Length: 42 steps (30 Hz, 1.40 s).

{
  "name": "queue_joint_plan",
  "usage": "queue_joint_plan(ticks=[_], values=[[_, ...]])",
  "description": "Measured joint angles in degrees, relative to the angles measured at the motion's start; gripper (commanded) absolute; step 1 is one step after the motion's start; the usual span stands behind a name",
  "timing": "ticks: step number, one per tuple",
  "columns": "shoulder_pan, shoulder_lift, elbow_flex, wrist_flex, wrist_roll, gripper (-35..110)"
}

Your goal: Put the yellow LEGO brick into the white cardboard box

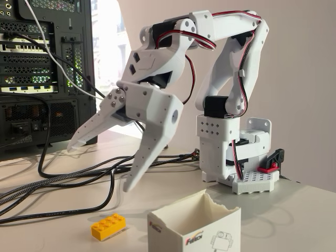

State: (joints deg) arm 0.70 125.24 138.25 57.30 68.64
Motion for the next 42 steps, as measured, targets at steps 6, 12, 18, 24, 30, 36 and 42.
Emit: queue_joint_plan(ticks=[6, 12, 18, 24, 30, 36, 42], values=[[-0.18, -5.19, 0.18, -1.14, 5.63, 38], [0.88, -11.87, -2.11, 0.26, 8.61, 35], [1.58, -17.14, -6.5, 2.29, 9.67, 37], [1.58, -20.74, -9.23, 2.11, 11.43, 37], [1.49, -25.4, -11.78, 1.49, 11.87, 35], [0.44, -28.74, -12.22, -0.88, 11.87, 27], [-0.35, -30.85, -13.89, -1.76, 11.95, 20]])
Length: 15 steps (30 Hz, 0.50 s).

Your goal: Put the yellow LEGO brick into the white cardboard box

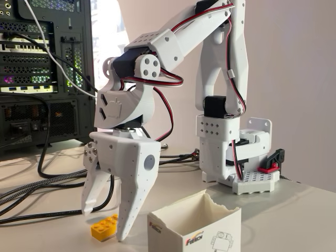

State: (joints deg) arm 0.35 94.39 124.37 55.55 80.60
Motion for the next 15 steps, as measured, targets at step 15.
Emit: queue_joint_plan(ticks=[15], values=[[0.09, 0.0, -0.09, 0.26, -0.53, 14]])
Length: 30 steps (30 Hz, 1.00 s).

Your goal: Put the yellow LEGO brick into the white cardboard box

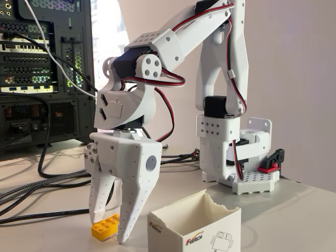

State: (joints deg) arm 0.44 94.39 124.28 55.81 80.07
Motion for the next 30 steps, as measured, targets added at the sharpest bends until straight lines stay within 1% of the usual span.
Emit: queue_joint_plan(ticks=[10, 13, 16, 19, 20, 27, 30], values=[[1.14, 0.0, -0.88, 2.72, -2.29, 11], [0.79, 0.0, -1.41, 2.9, -2.72, -1], [0.79, 0.0, -1.41, 2.9, -3.08, -2], [0.79, 0.0, -1.41, 2.9, -3.69, -6], [0.79, 0.0, -1.41, 2.9, -3.69, -9], [2.02, 0.0, -2.37, 4.31, -4.83, -9], [2.11, 0.0, -3.96, 6.68, -6.24, -9]])
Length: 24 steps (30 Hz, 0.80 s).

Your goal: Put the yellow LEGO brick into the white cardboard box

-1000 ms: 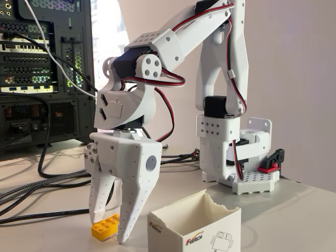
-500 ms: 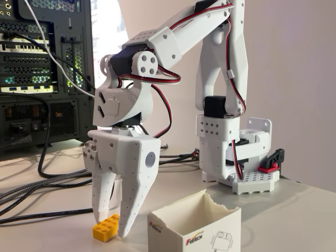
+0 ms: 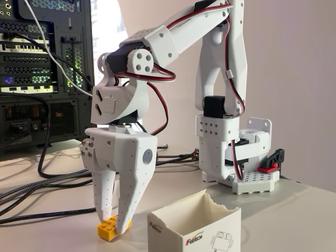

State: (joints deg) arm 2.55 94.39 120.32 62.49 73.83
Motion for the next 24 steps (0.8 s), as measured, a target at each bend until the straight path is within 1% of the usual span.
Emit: queue_joint_plan(ticks=[4, 9, 15, 18, 24], values=[[-0.35, 0.53, -4.66, 5.62, -2.64, -9], [-3.16, 4.92, -12.66, 12.83, -9.23, -9], [-10.28, 10.55, -16.79, 16.79, -17.49, -9], [-15.56, 12.3, -17.4, 17.67, -17.84, -9], [-25.58, 14.15, -17.4, 17.49, -14.77, -9]])
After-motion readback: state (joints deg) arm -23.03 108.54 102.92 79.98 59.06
